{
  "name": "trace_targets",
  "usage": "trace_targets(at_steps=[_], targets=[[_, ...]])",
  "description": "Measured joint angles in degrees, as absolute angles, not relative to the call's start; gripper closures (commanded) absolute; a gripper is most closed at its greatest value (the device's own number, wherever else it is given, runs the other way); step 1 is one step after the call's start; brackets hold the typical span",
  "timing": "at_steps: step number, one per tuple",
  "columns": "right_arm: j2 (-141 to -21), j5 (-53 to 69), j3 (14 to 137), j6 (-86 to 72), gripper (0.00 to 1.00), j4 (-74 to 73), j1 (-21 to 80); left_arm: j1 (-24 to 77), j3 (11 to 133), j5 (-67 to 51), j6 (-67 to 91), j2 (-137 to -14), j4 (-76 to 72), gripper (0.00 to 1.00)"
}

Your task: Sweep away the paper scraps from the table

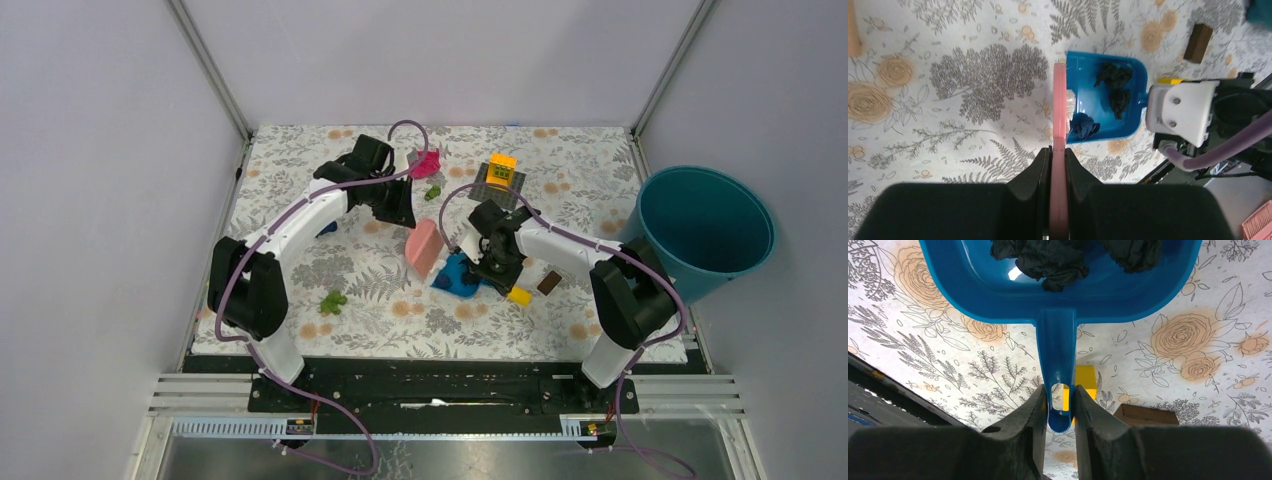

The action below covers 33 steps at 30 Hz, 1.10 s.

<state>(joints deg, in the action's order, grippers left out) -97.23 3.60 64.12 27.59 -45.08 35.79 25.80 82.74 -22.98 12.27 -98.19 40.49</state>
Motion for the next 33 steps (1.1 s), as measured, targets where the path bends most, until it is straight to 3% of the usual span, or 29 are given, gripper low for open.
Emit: trace_targets(at_steps=[16,23,33], targets=[[-96.29,7.16,60.38,27.51,1.00,-40.56,35.81,25.45,86.00,-25.30,13.30,-98.67,39.55,1.00],[-96.31,7.14,60.38,27.53,1.00,-40.36,35.83,27.18,92.31,-9.34,5.26,-98.98,41.23,1.00],[-96.31,7.09,60.42,27.24,1.00,-40.38,35.83,28.95,83.07,-10.85,7.05,-98.59,40.75,1.00]])
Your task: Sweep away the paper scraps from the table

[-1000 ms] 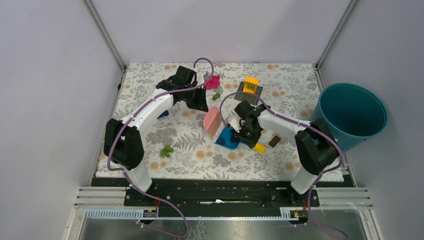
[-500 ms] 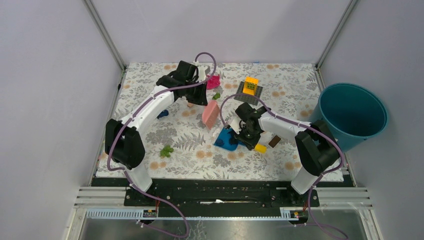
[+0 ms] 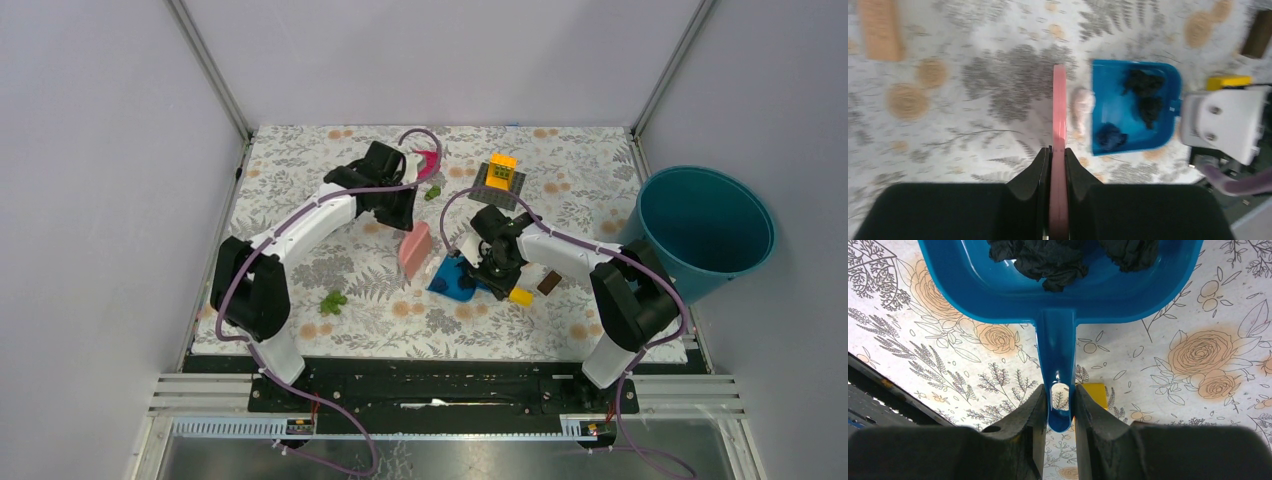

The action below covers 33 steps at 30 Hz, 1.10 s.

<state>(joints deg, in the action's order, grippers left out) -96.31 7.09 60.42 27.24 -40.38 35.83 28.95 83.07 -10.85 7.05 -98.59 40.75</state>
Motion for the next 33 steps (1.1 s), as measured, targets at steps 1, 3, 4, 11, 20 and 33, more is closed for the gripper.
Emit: trace_targets(at_steps=[1,3,4,11,20,33], targets=[[-96.31,7.07,60.45,27.18,1.00,-40.38,35.83,29.41,82.91,-12.23,7.75,-98.45,40.38,1.00],[-96.31,7.05,60.47,27.14,1.00,-40.36,35.83,30.65,82.24,-15.16,9.26,-98.45,39.97,1.00],[-96.31,7.05,60.47,27.14,1.00,-40.38,35.83,31.09,82.04,-16.08,9.67,-98.48,40.01,1.00],[-96.29,6.98,60.36,26.87,1.00,-39.86,35.70,33.04,84.09,-18.00,11.09,-98.54,40.12,1.00],[-92.12,7.14,59.13,26.65,1.00,-38.54,34.04,32.84,87.29,-15.31,9.34,-98.52,39.68,1.00],[-85.86,8.25,54.33,25.67,1.00,-27.35,33.10,32.84,98.76,-10.68,2.09,-98.52,42.52,1.00]])
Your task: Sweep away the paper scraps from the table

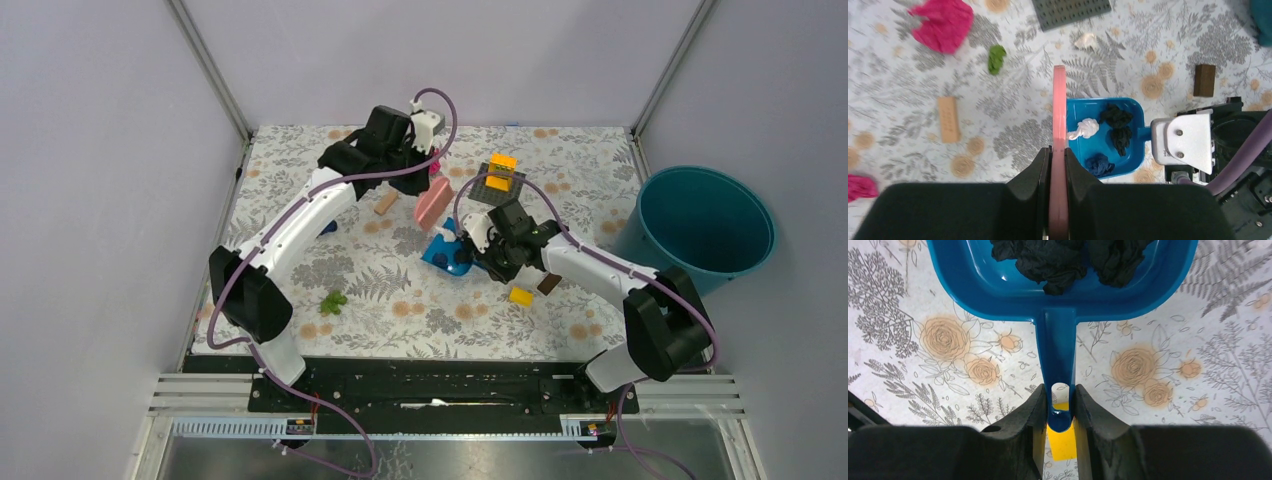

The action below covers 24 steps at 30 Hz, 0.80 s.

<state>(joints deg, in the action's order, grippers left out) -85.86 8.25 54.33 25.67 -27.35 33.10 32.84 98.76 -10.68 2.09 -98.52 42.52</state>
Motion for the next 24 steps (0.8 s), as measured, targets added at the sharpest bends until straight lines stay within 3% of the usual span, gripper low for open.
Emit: trace_targets(at_steps=[17,24], targets=[[-82.19,8.67,56.12,24.56,1.00,-25.67,30.30,30.41,107.07,-4.19,-3.29,-97.93,43.99,1.00],[-78.28,8.62,63.57,23.97,1.00,-31.16,28.21,23.35,109.73,-3.44,-2.76,-97.43,42.13,1.00]])
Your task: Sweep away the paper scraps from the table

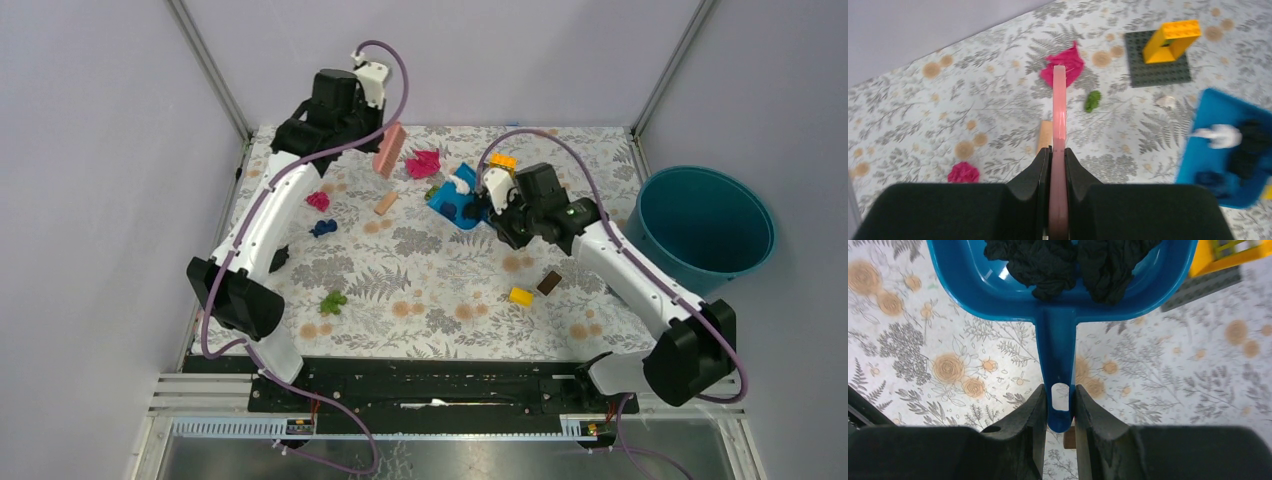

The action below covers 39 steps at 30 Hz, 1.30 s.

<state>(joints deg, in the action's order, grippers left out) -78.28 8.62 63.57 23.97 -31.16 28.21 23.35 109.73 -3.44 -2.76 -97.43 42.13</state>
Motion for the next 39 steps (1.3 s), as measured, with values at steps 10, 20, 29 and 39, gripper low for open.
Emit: trace_targets(at_steps=[10,20,29,39], targets=[[-75.70,7.94,81.01,21.91,1.00,-45.23,22.63,15.90,104.86,-6.83,0.93,-97.25,42.22,1.00],[-76.01,7.90,97.82,20.73,1.00,-60.20,3.88,15.00,103.24,-11.18,3.68,-97.25,42.26,1.00],[-76.99,9.78,108.18,23.57,1.00,-71.55,-17.67,15.00,103.02,-14.02,5.26,-97.36,41.85,1.00],[-79.15,8.23,117.12,34.20,1.00,-81.93,-38.02,15.00,101.67,-16.10,6.87,-97.89,41.54,1.00]])
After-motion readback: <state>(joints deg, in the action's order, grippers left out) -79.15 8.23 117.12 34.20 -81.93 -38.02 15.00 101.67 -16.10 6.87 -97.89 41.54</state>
